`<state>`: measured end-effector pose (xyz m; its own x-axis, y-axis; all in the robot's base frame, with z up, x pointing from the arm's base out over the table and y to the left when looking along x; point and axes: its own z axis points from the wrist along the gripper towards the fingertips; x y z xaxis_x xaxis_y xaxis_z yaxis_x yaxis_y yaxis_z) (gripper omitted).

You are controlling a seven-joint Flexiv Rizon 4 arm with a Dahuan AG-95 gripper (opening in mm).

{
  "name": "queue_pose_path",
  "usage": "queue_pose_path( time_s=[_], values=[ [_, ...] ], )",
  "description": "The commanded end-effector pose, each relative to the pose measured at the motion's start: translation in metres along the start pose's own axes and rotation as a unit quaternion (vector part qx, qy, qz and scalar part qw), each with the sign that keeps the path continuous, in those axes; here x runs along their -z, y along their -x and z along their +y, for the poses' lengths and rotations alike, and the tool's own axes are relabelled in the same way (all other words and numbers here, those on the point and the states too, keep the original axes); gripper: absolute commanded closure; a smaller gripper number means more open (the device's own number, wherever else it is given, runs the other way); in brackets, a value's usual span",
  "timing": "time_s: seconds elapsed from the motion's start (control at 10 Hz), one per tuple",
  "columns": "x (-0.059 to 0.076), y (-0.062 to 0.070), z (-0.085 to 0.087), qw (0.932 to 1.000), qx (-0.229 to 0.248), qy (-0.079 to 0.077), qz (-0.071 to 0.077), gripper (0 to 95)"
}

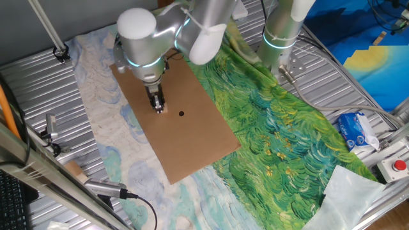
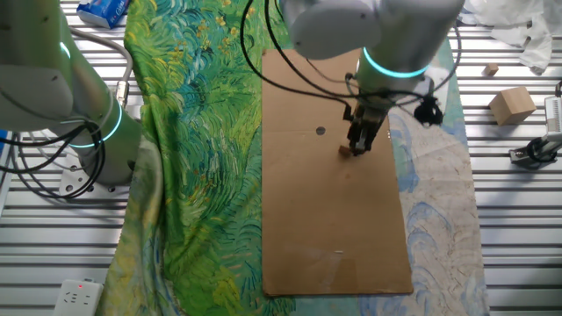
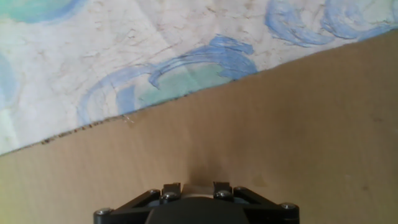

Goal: Hold a small block with the gripper and sweep it from left to right on the table

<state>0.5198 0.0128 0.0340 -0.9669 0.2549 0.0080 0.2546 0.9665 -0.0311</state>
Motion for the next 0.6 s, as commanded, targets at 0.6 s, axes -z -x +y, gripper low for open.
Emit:
queue_pose_path(
  time_s=[0.6],
  values=[
    [0.004,0.002,0.037,1.0000,0.000,-0.005,-0.003,95.0]
  ],
)
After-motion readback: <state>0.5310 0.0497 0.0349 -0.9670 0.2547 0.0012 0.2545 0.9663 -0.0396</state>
